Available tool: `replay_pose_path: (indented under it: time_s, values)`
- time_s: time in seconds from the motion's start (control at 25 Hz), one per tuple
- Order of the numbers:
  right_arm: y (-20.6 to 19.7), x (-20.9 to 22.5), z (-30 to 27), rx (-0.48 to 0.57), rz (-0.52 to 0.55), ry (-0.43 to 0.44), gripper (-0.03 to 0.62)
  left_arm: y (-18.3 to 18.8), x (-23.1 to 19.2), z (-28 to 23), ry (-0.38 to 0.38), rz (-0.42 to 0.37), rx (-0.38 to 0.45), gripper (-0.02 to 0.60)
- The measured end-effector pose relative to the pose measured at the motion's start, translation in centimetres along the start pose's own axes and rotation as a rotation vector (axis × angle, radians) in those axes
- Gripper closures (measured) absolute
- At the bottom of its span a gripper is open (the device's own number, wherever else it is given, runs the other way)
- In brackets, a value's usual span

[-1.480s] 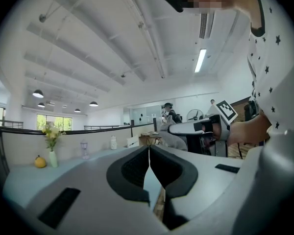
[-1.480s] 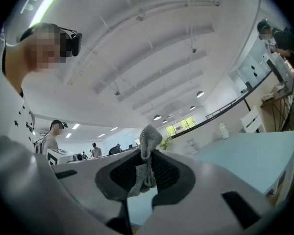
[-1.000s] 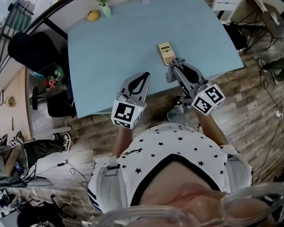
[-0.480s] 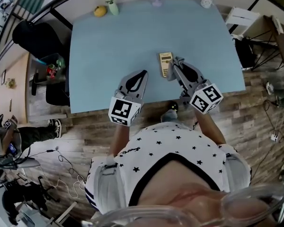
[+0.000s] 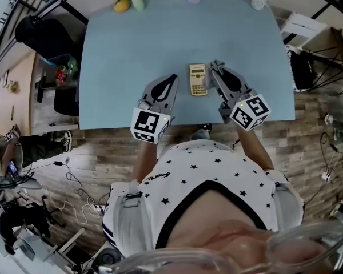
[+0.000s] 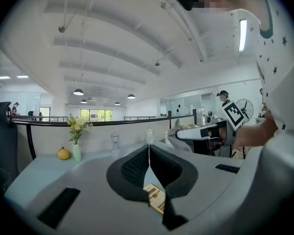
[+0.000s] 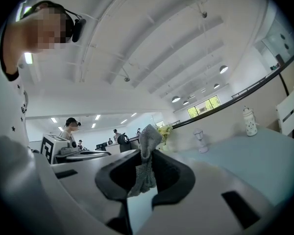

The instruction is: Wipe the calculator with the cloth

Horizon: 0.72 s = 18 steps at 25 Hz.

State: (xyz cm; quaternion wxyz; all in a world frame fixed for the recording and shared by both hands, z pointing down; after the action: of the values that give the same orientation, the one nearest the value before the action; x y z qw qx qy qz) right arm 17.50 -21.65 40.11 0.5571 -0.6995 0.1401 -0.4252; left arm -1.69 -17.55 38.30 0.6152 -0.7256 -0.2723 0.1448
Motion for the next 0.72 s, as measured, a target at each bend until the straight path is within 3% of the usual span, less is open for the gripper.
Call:
replay_pose_path:
  time_s: [0.44,0.72]
  values:
    - [-0.5,4.2,-1.1,-0.071,0.000,0.027,0.546,0.1,-0.1,-3.6,0.064,-0.006,-0.014,0.551]
    - [-2.8,5.7,-3.2,-0.153,0.022,0.014,0.546,-0.6,-0.8,-3.1,0.097,0.011,-0.025,0.551]
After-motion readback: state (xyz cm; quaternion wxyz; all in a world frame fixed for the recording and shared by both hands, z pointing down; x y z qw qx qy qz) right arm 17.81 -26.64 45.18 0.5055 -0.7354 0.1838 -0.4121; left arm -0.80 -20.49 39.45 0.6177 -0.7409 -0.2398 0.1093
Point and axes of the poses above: the fingertips, and each gripper's own axes: z backward along the fingers, x to its right, y out of its top, the point moved 6 cm from there along z, backward along the fingers, and after that the axes turned 6 degrees about -z, right-handed, at the moved point
